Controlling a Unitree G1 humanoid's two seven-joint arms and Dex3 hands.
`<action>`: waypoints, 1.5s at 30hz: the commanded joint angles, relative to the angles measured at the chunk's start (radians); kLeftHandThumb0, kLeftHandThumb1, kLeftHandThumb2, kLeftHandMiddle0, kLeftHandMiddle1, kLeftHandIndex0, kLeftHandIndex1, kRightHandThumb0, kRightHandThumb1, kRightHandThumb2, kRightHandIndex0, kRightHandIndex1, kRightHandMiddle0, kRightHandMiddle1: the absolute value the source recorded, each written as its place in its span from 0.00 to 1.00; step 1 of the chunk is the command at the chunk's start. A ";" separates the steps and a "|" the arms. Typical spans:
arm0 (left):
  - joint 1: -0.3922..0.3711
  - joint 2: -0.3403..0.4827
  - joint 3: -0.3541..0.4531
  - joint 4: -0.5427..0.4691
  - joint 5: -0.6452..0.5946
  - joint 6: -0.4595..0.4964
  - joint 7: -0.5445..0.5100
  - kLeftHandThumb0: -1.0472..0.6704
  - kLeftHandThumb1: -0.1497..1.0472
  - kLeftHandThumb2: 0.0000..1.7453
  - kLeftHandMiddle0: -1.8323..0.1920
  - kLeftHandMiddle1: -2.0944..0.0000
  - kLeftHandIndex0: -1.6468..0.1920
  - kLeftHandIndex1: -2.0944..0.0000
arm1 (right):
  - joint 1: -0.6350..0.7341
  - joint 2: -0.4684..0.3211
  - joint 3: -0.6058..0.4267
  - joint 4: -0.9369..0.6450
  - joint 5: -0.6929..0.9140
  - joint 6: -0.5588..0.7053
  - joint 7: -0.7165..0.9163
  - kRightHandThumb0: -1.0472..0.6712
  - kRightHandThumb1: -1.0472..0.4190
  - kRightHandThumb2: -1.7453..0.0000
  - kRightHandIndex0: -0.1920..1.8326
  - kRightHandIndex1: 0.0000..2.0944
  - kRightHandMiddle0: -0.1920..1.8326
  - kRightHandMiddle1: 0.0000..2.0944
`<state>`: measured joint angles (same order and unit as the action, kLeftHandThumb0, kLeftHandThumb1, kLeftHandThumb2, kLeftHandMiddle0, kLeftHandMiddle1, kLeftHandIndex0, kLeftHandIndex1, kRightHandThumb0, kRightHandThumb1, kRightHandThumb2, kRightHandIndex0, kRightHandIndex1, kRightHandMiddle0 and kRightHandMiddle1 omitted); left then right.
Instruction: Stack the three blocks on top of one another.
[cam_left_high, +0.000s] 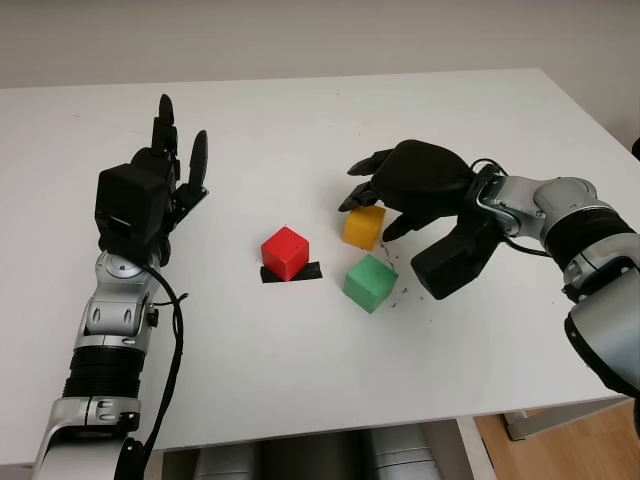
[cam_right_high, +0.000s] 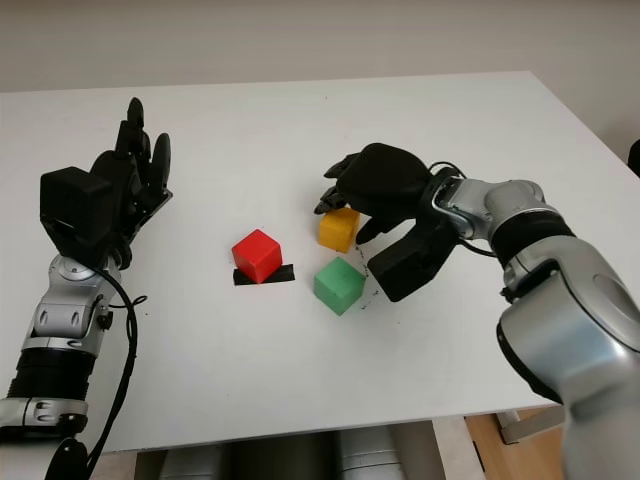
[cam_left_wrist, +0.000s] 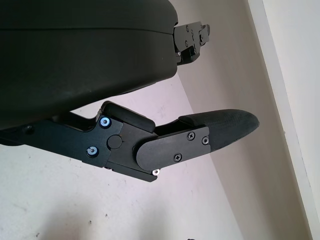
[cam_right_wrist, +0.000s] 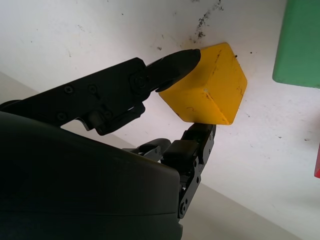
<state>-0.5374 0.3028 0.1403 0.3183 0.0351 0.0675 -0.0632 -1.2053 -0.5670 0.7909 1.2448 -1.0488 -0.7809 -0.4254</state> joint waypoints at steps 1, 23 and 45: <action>-0.010 0.007 0.003 -0.020 -0.004 0.002 0.001 0.15 1.00 0.39 1.00 1.00 1.00 1.00 | 0.010 0.003 0.003 0.006 0.003 -0.001 -0.005 0.38 0.09 0.97 0.31 0.07 0.43 0.27; -0.016 0.011 -0.007 -0.029 0.007 0.036 0.004 0.17 1.00 0.39 1.00 1.00 1.00 1.00 | 0.012 -0.005 -0.066 0.016 0.109 0.000 0.113 0.37 0.07 0.97 0.26 0.16 0.31 0.62; -0.013 0.005 -0.004 -0.025 0.000 0.027 0.011 0.17 1.00 0.38 1.00 1.00 1.00 1.00 | -0.001 0.121 -0.529 -0.091 0.730 0.228 0.815 0.37 0.08 0.97 0.23 0.08 0.29 0.68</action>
<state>-0.5374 0.3063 0.1358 0.3008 0.0350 0.1028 -0.0552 -1.1794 -0.4547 0.2828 1.1795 -0.3406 -0.5708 0.3741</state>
